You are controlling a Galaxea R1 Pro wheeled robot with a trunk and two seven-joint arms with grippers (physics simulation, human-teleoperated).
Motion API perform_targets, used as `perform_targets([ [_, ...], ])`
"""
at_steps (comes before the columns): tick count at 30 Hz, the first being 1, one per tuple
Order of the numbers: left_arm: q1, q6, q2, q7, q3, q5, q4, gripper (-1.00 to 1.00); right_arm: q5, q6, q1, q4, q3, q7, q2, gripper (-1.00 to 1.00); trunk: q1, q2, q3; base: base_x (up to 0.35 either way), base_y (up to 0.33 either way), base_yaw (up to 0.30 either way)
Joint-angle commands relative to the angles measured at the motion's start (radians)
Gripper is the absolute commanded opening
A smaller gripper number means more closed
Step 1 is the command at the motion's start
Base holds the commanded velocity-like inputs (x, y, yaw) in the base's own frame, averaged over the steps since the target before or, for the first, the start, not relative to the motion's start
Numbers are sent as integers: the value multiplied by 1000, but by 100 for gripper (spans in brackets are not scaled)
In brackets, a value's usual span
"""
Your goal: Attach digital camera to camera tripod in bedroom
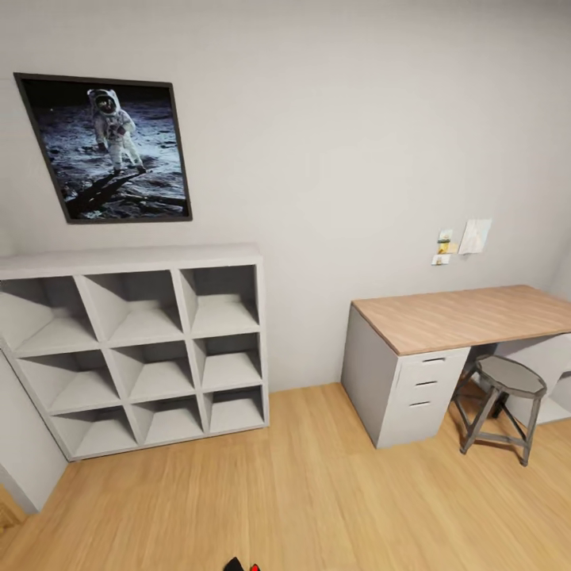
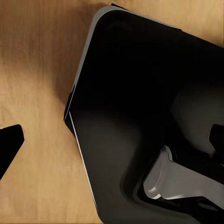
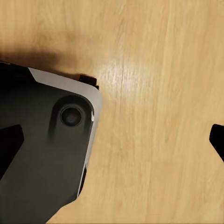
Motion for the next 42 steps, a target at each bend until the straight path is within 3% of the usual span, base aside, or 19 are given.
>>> perform_targets([
  [1,0,-1,0,0,3,3,-1,100,7,-6,-2,3,-8,1,-1,100,1,-2,-2,191,319,0],
  [20,0,-5,-2,-1,3,-1,-3,100,6,-6,-2,3,-8,1,0,100,1,-2,-2,181,216,0],
  [42,0,-6,-2,-1,1,-3,-3,100,-3,-6,-2,3,-10,1,1,100,1,-2,-2,-91,4,0],
])
